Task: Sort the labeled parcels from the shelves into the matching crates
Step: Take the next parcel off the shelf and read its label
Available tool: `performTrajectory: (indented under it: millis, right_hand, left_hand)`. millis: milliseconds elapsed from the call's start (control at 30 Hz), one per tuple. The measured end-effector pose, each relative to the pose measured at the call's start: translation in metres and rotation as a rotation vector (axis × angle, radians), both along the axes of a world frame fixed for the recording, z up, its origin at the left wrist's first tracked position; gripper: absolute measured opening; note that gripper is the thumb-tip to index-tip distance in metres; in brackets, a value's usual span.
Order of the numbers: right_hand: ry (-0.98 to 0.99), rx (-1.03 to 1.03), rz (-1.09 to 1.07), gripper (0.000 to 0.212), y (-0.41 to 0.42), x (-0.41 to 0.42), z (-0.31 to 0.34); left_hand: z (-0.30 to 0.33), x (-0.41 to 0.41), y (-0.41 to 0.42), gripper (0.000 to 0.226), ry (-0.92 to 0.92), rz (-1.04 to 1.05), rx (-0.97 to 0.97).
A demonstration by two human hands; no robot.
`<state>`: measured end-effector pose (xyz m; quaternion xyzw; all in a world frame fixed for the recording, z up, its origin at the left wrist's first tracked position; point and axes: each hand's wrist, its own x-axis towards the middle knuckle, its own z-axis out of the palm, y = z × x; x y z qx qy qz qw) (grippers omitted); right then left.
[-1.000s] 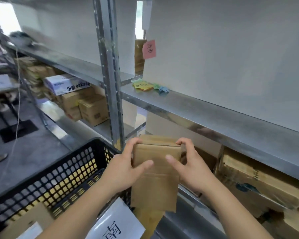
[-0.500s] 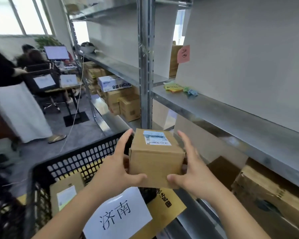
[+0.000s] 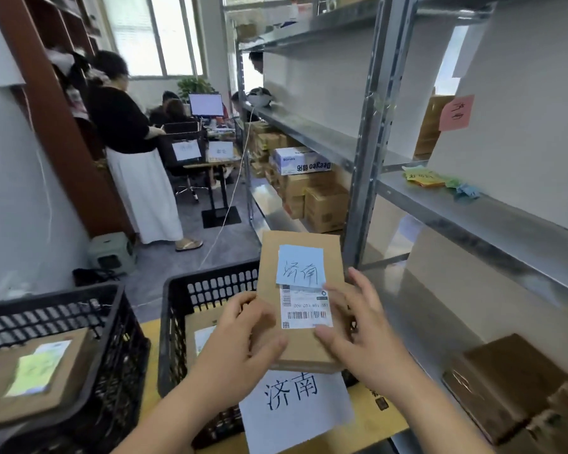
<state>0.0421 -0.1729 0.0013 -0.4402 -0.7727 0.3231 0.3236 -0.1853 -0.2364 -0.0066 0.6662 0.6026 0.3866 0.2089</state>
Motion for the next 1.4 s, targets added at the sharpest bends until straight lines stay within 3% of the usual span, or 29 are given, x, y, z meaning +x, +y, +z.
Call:
performTrajectory:
  millis: [33,100,200,400,733,967,1400]
  right_hand:
    - [-0.052,-0.026,0.024,0.072,-0.004,-0.008,0.004]
    - [-0.159,-0.002,0.077,0.09,-0.01,-0.025,0.012]
    - [-0.288,0.077,0.12,0.088,-0.015,-0.054,0.021]
    - [-0.447,0.235,0.26,0.079,-0.008,-0.131,0.051]
    - [-0.568,0.291,0.206,0.078,0.023,-0.224,0.143]
    - [-0.538,0.09,0.226,0.084,0.048,-0.212,0.09]
    - [-0.591,-0.158,0.441,0.09,0.167,-0.152,-0.075]
  left_hand:
    - [0.002,-0.008,-0.005,0.04,0.002,0.009,-0.029]
    - [0.009,-0.023,-0.016,0.071,0.038,0.012,-0.078]
    - [0.017,-0.043,-0.031,0.094,0.147,0.051,-0.134]
    - [0.042,-0.11,-0.031,0.085,0.337,0.027,-0.084]
    - [0.119,-0.21,0.009,0.08,0.388,0.034,-0.004]
    - [0.06,-0.194,0.03,0.081,0.286,-0.034,-0.086]
    - [-0.08,-0.113,0.121,0.09,0.15,0.03,-0.445]
